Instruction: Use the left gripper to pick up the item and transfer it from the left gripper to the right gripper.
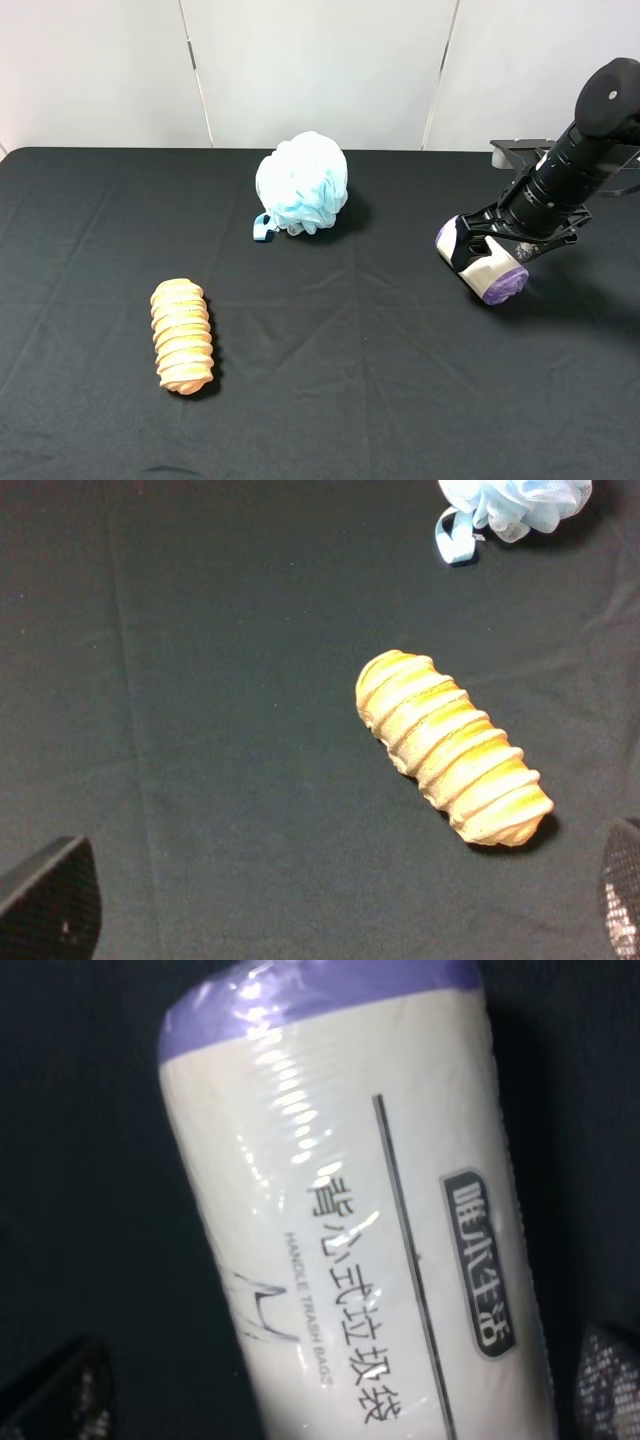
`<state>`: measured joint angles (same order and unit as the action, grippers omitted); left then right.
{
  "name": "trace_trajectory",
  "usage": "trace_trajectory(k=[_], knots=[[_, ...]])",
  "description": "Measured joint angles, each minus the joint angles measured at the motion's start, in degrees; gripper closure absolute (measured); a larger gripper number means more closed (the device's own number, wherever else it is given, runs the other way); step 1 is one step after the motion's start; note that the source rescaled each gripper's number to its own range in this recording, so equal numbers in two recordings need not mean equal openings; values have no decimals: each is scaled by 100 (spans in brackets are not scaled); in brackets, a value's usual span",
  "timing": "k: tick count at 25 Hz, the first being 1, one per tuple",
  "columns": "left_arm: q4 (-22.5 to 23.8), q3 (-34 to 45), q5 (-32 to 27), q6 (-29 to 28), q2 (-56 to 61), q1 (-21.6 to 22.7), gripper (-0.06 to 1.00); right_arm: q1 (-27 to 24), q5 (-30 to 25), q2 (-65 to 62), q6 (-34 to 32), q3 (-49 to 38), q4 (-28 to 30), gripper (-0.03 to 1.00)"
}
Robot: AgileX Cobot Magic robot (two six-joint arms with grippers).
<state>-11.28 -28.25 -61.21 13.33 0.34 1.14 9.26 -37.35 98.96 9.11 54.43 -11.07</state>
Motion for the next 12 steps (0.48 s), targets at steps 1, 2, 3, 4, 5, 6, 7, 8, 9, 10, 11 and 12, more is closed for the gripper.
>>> trace_trajectory(k=[1,2,3,4,5,6,7,8,9,10,11,12], knots=[[0,0,0,0,0,0,-6,0,0,0,0,0,0,-3],[0,0,0,0,0,0,-6,0,0,0,0,0,0,-3],[0,0,0,0,0,0,-6,0,0,0,0,0,0,-3],[0,0,0,0,0,0,-6,0,-6,0,0,0,0,-3],[0,0,0,0,0,0,-6,0,-50,0,0,2,0,-3],[0,0,0,0,0,0,-6,0,-135,0,-6,24,0,-3],[0,0,0,0,0,0,-6,0,-233,0,-12,73,0,-3],[0,0,0,0,0,0,-6,0,-354,0,-16,128,0,-3],[0,0,0,0,0,0,-6,0,-514,0,-16,215,0,-3],[0,0,0,0,0,0,-6,0,-658,0,-16,314,0,-3],[0,0,0,0,0,0,-6,0,-851,0,-16,419,0,-3],[0,0,0,0,0,0,-6,0,-1046,0,-16,511,0,-3]])
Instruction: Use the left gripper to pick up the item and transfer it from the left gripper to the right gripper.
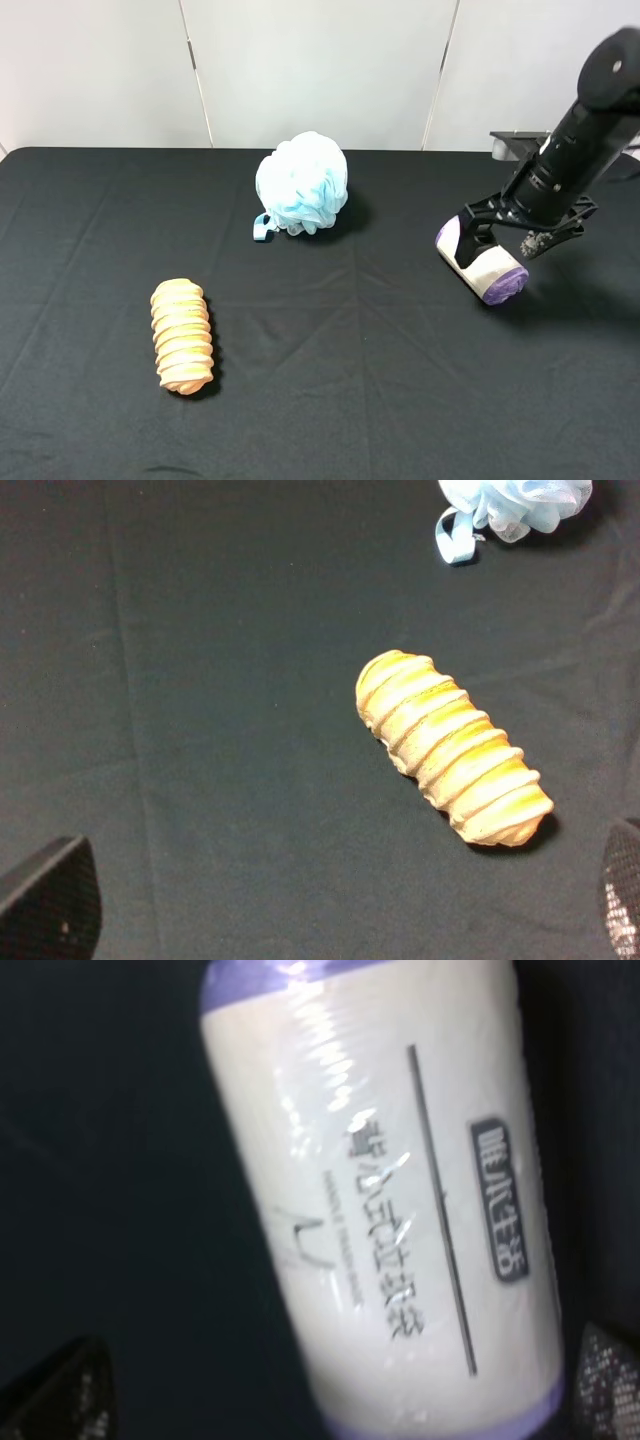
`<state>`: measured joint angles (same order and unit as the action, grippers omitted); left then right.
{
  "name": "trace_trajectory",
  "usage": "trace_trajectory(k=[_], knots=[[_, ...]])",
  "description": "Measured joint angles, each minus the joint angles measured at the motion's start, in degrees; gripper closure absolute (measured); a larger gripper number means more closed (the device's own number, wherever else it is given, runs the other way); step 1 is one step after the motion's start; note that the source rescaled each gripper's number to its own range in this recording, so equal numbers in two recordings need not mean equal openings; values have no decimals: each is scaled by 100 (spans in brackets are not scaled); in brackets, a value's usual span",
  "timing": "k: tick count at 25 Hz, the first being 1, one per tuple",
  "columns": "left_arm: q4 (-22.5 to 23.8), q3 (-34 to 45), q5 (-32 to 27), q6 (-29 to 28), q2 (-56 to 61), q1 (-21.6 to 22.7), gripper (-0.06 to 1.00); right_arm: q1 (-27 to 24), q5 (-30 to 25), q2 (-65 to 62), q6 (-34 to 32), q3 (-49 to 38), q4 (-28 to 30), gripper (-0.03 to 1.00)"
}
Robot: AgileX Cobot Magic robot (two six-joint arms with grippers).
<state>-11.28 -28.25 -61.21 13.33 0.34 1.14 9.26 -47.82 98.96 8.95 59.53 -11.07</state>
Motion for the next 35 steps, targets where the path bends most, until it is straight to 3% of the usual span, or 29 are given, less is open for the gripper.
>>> trace_trajectory(k=[5,17,26,35], knots=[[0,0,0,0,0,0,-6,0,-845,-105,-64,413,0,-3],[0,0,0,0,0,0,-6,0,-1597,-2160,-69,395,0,-3],[0,0,0,0,0,0,-6,0,-1694,-3991,-69,-692,50,-3],[0,0,0,0,0,0,-6,0,-1144,-6236,-69,-2038,309,-3]])
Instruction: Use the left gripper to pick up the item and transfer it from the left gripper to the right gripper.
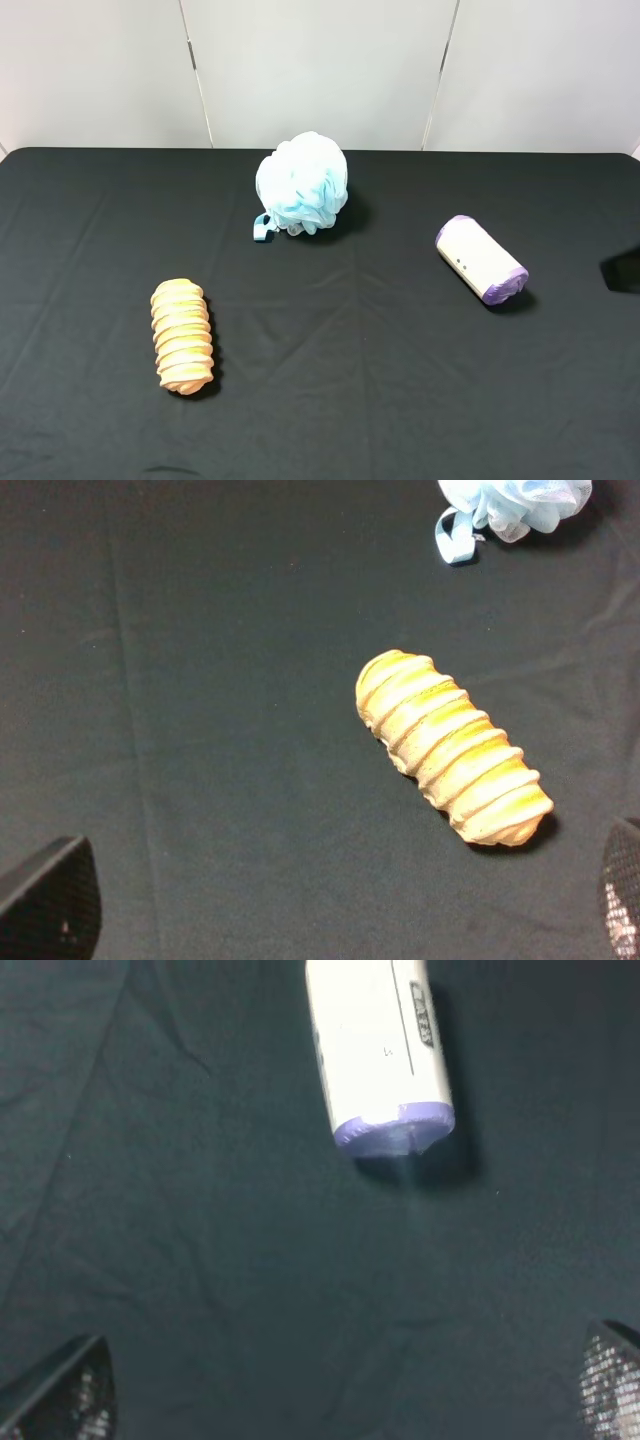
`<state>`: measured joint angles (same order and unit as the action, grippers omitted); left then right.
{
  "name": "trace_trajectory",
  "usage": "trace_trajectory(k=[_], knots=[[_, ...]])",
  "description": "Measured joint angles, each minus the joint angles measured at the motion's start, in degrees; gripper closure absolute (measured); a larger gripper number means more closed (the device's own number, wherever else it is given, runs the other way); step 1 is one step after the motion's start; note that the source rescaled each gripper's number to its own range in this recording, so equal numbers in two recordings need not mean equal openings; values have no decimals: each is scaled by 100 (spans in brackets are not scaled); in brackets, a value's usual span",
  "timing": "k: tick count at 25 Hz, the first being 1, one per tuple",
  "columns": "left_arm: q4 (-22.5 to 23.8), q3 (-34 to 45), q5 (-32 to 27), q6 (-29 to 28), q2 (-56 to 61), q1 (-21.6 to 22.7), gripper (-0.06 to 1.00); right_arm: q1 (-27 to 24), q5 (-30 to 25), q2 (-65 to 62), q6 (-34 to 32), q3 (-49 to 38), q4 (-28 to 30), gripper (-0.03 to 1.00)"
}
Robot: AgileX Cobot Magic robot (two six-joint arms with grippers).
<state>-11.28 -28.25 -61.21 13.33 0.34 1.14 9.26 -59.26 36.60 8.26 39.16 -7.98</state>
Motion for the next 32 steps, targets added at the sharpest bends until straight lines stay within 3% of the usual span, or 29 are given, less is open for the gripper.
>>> trace_trajectory(k=[7,15,20,32], knots=[[0,0,0,0,0,0,-6,0,271,-2030,-33,-704,11,-3],[0,0,0,0,0,0,-6,0,146,-3592,-275,-963,220,-3],[0,0,0,0,0,0,-6,0,20,-3689,-472,-1031,539,-3],[0,0,0,0,0,0,-6,0,91,-3689,-598,-1069,630,-3]])
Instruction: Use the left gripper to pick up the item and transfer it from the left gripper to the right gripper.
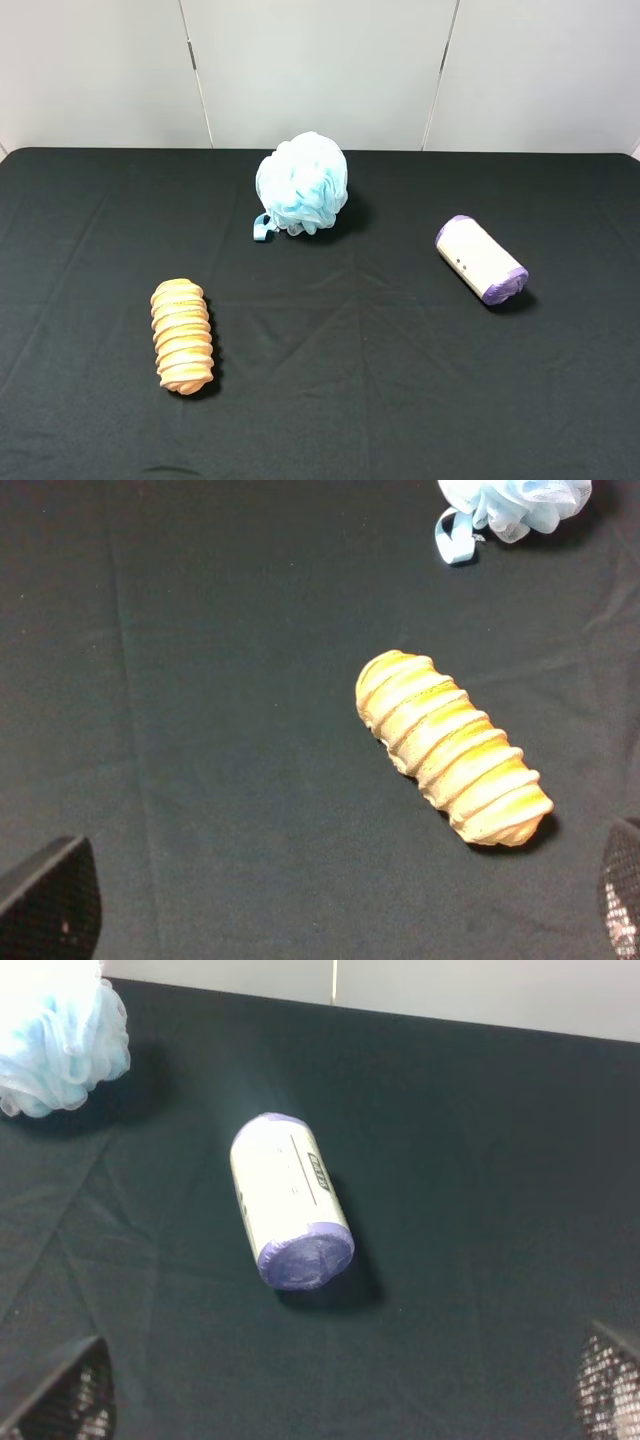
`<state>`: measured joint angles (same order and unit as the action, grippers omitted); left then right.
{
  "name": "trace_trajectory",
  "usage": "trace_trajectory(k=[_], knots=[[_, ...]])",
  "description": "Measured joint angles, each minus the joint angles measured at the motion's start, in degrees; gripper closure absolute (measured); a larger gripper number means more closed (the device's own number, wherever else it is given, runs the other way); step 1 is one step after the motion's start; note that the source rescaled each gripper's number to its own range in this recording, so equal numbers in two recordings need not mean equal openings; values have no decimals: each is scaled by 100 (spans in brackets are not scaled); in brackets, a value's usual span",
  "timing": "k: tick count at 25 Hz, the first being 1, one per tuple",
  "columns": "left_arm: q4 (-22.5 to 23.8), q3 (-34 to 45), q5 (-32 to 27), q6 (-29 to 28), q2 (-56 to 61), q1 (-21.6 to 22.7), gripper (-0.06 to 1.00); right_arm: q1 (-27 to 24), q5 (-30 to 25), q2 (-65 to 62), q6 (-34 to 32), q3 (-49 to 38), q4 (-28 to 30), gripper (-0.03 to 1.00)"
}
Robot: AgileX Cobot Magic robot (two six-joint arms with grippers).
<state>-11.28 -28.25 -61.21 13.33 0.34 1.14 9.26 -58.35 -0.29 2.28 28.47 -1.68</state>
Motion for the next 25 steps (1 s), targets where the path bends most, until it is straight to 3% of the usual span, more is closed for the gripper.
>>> trace_trajectory(k=[3,11,21,25], knots=[[0,0,0,0,0,0,-6,-121,14,0,0,0,0,-3],[0,0,0,0,0,0,-6,-1251,14,0,0,0,0,-3],[0,0,0,0,0,22,-6,-1271,14,0,0,0,0,-3],[0,0,0,0,0,269,-6,-1271,14,0,0,0,0,-3]])
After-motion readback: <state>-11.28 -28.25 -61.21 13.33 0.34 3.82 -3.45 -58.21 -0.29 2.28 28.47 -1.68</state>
